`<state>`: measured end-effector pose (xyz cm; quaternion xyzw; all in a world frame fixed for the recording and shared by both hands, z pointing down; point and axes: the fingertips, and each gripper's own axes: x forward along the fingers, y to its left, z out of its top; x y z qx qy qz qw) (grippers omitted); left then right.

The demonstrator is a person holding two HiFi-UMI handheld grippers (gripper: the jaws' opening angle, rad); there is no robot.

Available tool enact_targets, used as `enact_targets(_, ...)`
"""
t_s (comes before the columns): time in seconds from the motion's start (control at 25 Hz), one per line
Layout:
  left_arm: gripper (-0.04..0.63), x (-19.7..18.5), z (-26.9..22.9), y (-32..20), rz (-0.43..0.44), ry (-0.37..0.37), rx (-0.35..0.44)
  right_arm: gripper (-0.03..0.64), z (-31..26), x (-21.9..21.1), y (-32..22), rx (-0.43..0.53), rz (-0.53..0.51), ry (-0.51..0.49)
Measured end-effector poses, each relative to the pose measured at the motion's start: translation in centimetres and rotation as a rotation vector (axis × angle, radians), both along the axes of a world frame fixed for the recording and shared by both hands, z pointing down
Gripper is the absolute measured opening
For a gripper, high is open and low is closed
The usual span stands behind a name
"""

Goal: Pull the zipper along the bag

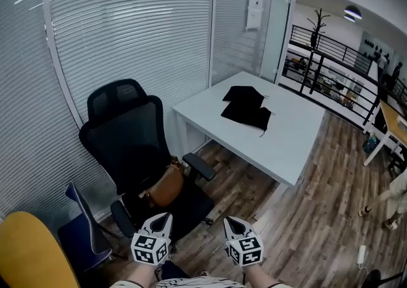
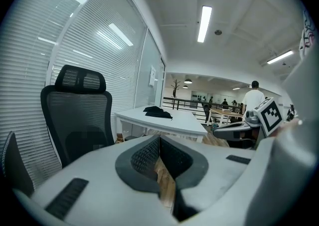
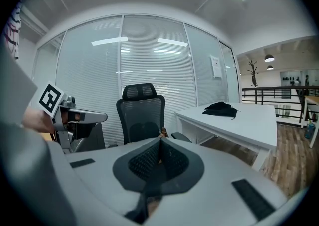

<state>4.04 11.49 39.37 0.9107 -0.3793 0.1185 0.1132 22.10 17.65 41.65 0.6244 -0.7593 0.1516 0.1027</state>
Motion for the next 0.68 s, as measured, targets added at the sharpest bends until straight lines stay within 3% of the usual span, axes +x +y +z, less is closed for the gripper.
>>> enact_targets(0.68,0.028,-0.7,0.3,1.2,-0.003,-0.021,-0.006,0.028,0.7,0.0,1.4,-0.009,0.024,-0.006)
